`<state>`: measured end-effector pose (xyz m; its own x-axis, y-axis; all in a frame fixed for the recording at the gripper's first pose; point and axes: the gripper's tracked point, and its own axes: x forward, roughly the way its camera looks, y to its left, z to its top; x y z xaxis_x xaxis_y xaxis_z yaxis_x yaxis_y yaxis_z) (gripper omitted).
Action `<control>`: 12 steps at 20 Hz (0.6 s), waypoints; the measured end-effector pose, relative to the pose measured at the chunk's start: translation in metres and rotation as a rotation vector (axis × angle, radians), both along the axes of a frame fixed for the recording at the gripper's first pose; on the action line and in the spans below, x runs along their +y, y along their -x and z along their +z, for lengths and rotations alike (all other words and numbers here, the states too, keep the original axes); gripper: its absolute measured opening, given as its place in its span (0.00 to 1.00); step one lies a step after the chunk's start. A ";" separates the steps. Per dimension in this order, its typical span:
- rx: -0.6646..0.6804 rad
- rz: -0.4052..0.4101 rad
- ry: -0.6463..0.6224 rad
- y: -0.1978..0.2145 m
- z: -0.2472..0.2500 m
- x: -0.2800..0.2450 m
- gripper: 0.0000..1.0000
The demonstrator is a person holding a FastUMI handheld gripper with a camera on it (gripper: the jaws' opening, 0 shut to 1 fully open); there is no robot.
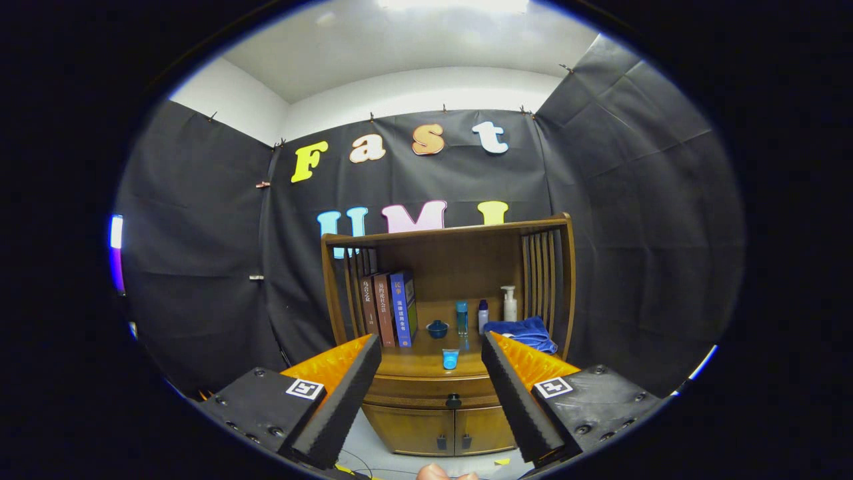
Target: Pull open the drawer, take out the items inside it, and place them on the countertop above the cabinet.
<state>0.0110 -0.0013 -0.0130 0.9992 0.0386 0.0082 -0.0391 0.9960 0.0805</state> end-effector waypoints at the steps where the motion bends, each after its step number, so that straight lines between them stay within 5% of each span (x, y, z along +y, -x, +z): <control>1: -0.001 -0.001 0.001 0.001 0.000 -0.001 0.99; 12: 0.004 -0.003 0.002 0.001 -0.001 -0.002 0.99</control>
<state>0.0105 -0.0030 -0.0135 0.9994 0.0352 0.0041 -0.0354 0.9962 0.0792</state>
